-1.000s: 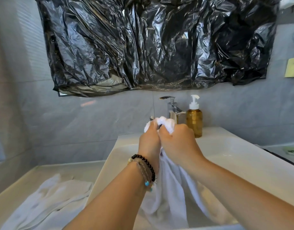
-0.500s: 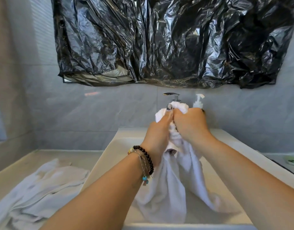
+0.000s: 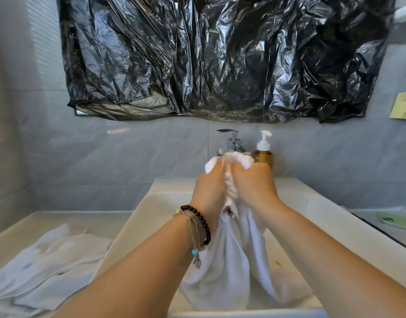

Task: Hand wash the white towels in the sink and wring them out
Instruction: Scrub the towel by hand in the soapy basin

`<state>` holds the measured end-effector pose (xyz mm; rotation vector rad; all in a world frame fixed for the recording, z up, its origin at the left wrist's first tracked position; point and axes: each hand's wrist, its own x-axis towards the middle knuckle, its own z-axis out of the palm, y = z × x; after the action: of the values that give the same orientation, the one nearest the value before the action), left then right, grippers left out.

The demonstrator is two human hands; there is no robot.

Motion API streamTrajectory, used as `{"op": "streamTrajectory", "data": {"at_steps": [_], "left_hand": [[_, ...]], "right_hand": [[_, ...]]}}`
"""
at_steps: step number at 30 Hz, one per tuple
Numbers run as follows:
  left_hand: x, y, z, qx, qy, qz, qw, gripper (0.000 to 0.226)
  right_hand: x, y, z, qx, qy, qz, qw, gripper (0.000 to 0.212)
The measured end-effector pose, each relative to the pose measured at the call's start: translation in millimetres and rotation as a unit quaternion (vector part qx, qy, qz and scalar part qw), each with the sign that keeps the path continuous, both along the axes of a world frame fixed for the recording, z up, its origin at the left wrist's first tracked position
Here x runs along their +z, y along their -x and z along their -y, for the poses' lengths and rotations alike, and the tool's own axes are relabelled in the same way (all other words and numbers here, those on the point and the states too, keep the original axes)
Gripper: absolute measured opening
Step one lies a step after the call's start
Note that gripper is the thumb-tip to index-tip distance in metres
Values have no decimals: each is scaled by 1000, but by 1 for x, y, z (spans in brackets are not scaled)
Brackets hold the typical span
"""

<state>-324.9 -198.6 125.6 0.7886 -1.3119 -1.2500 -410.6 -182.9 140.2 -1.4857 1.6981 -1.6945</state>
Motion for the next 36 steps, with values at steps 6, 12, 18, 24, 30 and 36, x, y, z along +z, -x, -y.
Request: {"op": "streamTrajectory", "data": {"at_steps": [6, 12, 18, 24, 30, 36], "left_hand": [[-7, -11, 11, -36, -25, -48, 998, 49], [-9, -3, 14, -22, -41, -42, 998, 46], [-11, -7, 11, -58, -47, -53, 996, 22], [-13, 6, 4, -54, -10, 83, 995, 34], [-1, -17, 4, -77, -50, -3, 996, 59], [-7, -31, -9, -25, 0, 33, 999, 21]], "right_hand": [[-6, -11, -10, 22, 3, -53, 998, 29], [-9, -4, -5, 11, -11, -7, 1000, 23], [-12, -9, -11, 14, 7, -76, 997, 27], [-21, 26, 11, -2, -40, -56, 998, 25], [-2, 59, -2, 188, -63, 214, 957, 20], [-11, 64, -18, 287, -101, 184, 935, 14]]}}
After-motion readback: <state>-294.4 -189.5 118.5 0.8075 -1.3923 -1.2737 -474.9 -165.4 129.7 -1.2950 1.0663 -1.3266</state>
